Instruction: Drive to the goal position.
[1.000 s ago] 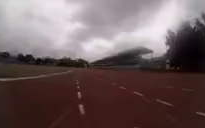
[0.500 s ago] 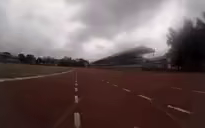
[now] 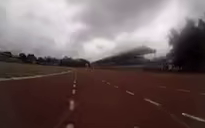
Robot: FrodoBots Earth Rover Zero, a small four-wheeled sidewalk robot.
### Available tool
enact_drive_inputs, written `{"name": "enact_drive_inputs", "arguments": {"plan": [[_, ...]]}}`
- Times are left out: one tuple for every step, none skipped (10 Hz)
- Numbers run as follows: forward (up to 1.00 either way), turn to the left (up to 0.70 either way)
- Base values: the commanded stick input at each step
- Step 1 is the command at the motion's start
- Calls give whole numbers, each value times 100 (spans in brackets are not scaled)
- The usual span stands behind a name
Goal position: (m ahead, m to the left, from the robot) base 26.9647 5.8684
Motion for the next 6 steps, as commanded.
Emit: {"name": "enact_drive_inputs", "arguments": {"plan": [[70, 0], [70, 0], [70, 0], [70, 0], [70, 0], [70, 0]]}}
